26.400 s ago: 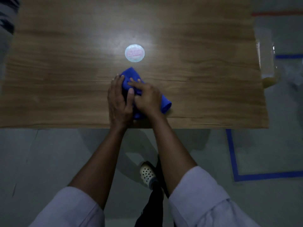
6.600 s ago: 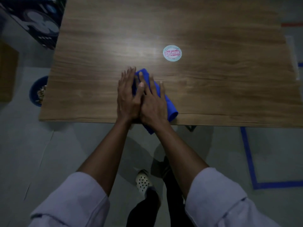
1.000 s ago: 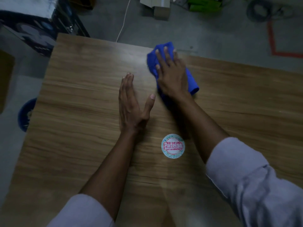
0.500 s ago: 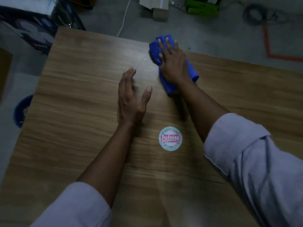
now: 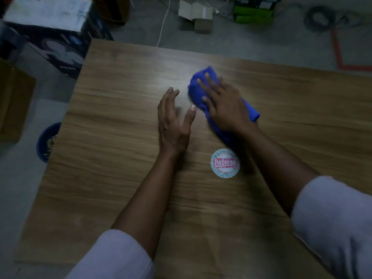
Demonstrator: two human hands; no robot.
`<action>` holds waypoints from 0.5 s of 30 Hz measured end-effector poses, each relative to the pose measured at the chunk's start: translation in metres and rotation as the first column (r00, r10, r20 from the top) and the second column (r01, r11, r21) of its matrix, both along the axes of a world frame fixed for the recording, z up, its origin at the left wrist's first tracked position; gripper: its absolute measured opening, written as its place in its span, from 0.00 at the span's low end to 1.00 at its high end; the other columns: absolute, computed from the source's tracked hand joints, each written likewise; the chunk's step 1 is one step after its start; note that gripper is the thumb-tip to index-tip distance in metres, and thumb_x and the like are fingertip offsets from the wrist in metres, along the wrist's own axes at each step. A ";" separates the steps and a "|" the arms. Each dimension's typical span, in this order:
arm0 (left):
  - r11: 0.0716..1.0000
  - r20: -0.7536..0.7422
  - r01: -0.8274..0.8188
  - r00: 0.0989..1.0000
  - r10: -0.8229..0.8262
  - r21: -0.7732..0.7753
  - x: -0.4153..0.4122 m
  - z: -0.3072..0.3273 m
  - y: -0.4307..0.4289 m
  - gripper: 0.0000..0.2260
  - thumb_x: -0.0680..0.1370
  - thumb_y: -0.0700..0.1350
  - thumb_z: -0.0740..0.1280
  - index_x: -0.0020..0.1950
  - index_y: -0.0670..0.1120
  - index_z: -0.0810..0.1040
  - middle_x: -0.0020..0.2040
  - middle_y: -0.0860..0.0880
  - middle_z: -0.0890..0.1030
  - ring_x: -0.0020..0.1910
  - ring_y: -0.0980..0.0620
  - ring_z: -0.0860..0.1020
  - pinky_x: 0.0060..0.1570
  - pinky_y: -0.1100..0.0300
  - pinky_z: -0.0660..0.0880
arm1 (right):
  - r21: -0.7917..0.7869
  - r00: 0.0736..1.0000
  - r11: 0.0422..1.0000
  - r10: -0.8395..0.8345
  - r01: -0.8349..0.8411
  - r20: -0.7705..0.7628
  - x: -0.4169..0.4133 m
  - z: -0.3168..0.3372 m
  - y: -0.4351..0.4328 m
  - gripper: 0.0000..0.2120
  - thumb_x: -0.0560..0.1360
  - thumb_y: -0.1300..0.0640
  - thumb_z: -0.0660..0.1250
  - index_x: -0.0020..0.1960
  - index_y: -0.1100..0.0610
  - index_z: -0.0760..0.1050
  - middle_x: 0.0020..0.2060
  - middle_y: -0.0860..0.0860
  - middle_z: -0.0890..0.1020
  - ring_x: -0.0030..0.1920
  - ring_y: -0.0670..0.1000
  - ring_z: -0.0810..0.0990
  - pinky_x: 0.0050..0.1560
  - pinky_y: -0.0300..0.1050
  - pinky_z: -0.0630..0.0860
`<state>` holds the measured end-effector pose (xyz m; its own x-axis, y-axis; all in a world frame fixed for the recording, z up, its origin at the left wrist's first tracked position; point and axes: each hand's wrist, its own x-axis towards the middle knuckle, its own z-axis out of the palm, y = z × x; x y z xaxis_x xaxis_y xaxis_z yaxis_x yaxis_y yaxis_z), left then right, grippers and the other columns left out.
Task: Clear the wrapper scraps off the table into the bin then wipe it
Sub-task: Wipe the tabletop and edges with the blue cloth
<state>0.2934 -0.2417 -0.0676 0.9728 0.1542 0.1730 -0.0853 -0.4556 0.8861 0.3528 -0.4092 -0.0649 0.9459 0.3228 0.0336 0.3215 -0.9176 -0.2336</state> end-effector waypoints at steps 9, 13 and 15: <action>0.998 0.060 0.006 0.998 -0.009 0.056 -0.063 -0.007 0.012 0.25 0.80 0.53 0.65 0.74 0.42 0.72 0.76 0.42 0.69 0.77 0.44 0.66 0.74 0.41 0.65 | 0.169 0.998 0.985 -0.008 0.018 -0.055 -0.136 0.000 0.066 0.32 0.77 0.53 0.64 0.80 0.49 0.61 0.80 0.53 0.62 0.81 0.58 0.57 0.78 0.56 0.55; 0.970 0.071 -0.087 0.995 0.073 0.228 -0.089 -0.012 0.027 0.20 0.81 0.53 0.63 0.70 0.45 0.77 0.73 0.43 0.74 0.74 0.43 0.69 0.73 0.43 0.64 | 0.135 0.990 0.986 0.108 -0.095 -0.095 -0.230 -0.003 0.063 0.26 0.77 0.51 0.61 0.75 0.52 0.72 0.80 0.49 0.64 0.82 0.54 0.53 0.79 0.52 0.55; 0.956 0.072 -0.110 0.993 0.094 0.272 -0.102 -0.016 0.032 0.18 0.82 0.50 0.61 0.67 0.45 0.79 0.71 0.43 0.76 0.73 0.41 0.70 0.74 0.44 0.64 | 0.133 0.985 0.979 0.164 -0.156 -0.045 -0.232 -0.006 0.050 0.25 0.80 0.50 0.59 0.77 0.50 0.70 0.80 0.48 0.63 0.82 0.55 0.56 0.78 0.52 0.57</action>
